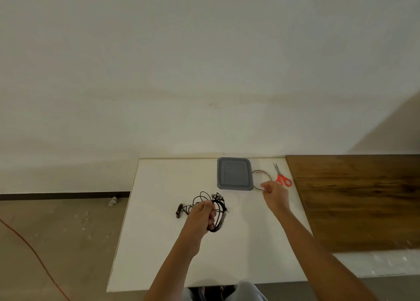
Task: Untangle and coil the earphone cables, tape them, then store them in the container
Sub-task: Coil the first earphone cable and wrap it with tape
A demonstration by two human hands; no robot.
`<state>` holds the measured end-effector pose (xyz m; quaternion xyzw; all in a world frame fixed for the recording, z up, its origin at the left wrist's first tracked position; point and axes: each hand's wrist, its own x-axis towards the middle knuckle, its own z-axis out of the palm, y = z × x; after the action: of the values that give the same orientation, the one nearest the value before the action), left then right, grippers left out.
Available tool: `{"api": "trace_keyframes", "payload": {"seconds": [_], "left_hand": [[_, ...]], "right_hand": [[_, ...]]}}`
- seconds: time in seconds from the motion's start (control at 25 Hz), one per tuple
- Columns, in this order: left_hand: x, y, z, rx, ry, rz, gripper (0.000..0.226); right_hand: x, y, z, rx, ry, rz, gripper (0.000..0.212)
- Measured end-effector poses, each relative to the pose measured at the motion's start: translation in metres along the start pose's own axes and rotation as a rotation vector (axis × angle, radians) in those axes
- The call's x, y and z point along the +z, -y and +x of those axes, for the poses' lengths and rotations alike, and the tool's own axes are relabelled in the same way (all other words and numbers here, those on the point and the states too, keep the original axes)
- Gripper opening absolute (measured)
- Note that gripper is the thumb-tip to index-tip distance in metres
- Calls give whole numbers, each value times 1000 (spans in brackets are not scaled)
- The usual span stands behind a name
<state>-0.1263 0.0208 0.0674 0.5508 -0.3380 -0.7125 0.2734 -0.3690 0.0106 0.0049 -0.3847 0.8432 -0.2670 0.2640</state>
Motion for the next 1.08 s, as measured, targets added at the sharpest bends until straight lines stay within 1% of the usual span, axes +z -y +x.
{"api": "trace_keyframes", "payload": {"seconds": [0.04,0.12,0.2,0.24,0.28,0.36,0.4,0.44,0.6,0.72,0.84,0.88,0.96,1.0,1.08], "left_hand": [[0,1,3,-11,-13,-43,29],[-1,2,9,-29,-17,-86,28],[-1,1,15,-36,-13,-81,26],[-1,-1,18,-34,-14,-76,26],[-1,-3,21,-31,-18,-71,27],[1,-6,25,-25,-25,-73,29],[1,-7,25,-24,-26,-80,30],[1,-8,25,-22,-26,-88,31],[-1,-13,20,-8,-26,-107,35],[-3,-17,14,-9,-52,-129,35],[-7,-20,2,-10,-59,-141,31],[-8,-21,-4,-6,-53,-141,29],[-9,-24,-15,7,-36,-132,26],[-9,-26,-22,15,-29,-125,25],[-8,-30,-32,33,-11,-102,22]], "right_hand": [[5,-10,13,-25,1,-93,33],[19,-22,30,-76,153,-210,49],[32,-23,38,-148,270,-420,56],[37,-25,40,-176,261,-506,55],[40,-26,39,-193,198,-548,50],[43,-26,29,-186,30,-527,29],[43,-28,22,-179,-20,-523,17],[44,-30,14,-169,-49,-509,11],[44,-38,-21,-138,-50,-386,10],[43,-36,-45,-171,-5,-386,8],[41,-23,-68,-237,-63,-371,5],[40,-17,-77,-279,-108,-307,4],[32,3,-97,-349,-165,-75,11],[24,16,-108,-366,-151,76,12],[7,42,-126,-347,-27,329,12]]}}
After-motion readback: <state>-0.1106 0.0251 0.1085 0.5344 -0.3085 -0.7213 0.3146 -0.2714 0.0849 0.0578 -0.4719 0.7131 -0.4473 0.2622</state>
